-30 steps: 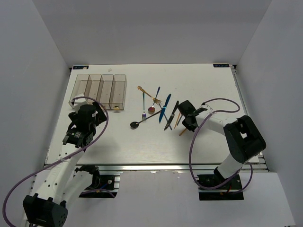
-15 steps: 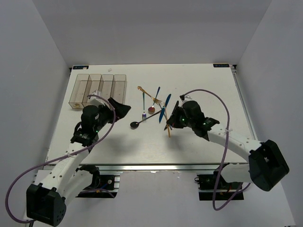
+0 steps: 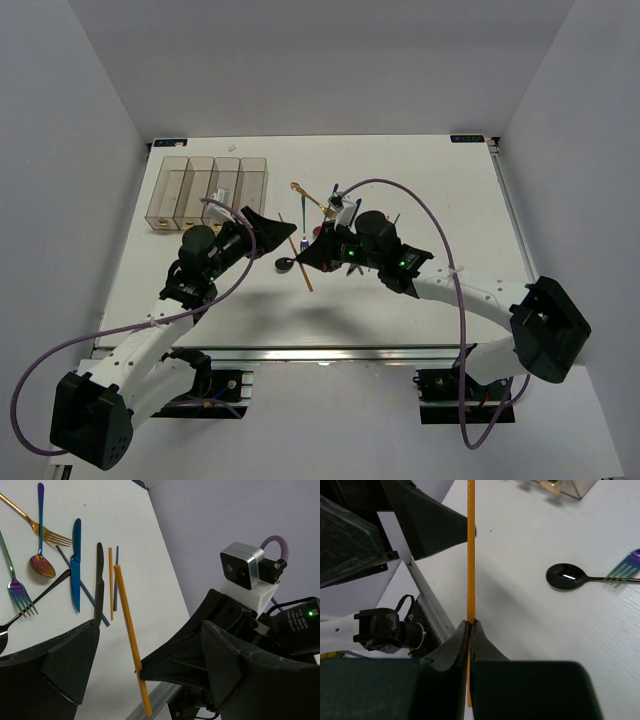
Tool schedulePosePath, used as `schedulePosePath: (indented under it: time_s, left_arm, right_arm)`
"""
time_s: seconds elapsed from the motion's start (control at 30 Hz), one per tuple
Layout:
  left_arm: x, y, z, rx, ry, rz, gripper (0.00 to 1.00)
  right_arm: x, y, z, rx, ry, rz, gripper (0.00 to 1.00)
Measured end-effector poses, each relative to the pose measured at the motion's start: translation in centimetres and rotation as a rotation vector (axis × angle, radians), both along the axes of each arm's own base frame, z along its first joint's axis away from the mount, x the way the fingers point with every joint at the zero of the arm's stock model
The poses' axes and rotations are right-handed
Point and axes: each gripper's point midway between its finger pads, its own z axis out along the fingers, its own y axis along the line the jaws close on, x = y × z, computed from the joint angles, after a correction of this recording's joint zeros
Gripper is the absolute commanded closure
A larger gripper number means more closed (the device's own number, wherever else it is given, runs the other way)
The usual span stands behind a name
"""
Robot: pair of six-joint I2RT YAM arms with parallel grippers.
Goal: Sort the eating utensils into containers
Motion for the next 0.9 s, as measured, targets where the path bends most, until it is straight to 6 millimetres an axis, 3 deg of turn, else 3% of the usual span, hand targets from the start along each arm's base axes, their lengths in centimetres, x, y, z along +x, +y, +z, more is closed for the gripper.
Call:
schedulePosePath:
  time_s: [0.1,0.23,0.27,0.33,0.43,0.47,0.5,0.57,0.63,0.8,0.9]
  left_arm:
    - [0.0,0.0,-0.1,0.003,0.001,-0.003,0.17]
    - [-0.1,0.0,-0.7,0.023,0.016,-0.006,0.50]
    - [-0.1,0.0,-0.8,0.026,0.017,-0.006,0.65]
    - [0.0,0.0,-1.1,0.036,0.022,-0.003,0.74]
    - [0.3,0.1,-2.0,0.061,0.041,0.001,0.98]
    - [0.5,0.1,-2.2,0.073,0.051,0.004,1.00]
    - [0.7,0.0,-2.4,0.087,0.063,0.005,1.00]
    - [1.3,0.1,-2.6,0.133,0.083,0.016,1.00]
    - [2.9,1.0,-2.4,0.232,0.106,0.079,1.00]
    - [10.6,6.2,1.5,0.557,0.061,0.400,1.00]
    - [15.0,9.5,2.2,0.762,0.050,0.540,1.00]
  right_arm:
    - [-0.6,1.3,0.1,0.007,0.001,0.028,1.00]
    - [-1.0,2.3,0.3,0.012,-0.001,0.051,1.00]
    - [-1.0,2.5,0.4,0.015,-0.003,0.053,1.00]
    - [-1.1,2.7,0.5,0.019,-0.007,0.057,1.00]
    - [-1.0,2.7,0.5,0.016,-0.007,0.052,1.00]
    - [-0.9,2.7,0.4,0.013,-0.007,0.047,1.00]
    - [-0.9,2.6,0.3,0.007,-0.005,0.043,0.94]
    - [-0.4,2.3,0.0,-0.008,-0.003,0.010,0.42]
    - [0.5,1.5,-0.4,-0.045,-0.002,-0.056,0.14]
    - [3.7,-3.4,-0.8,-0.144,0.000,-0.297,0.13]
    - [5.0,-6.7,-0.3,-0.162,-0.019,-0.409,0.13]
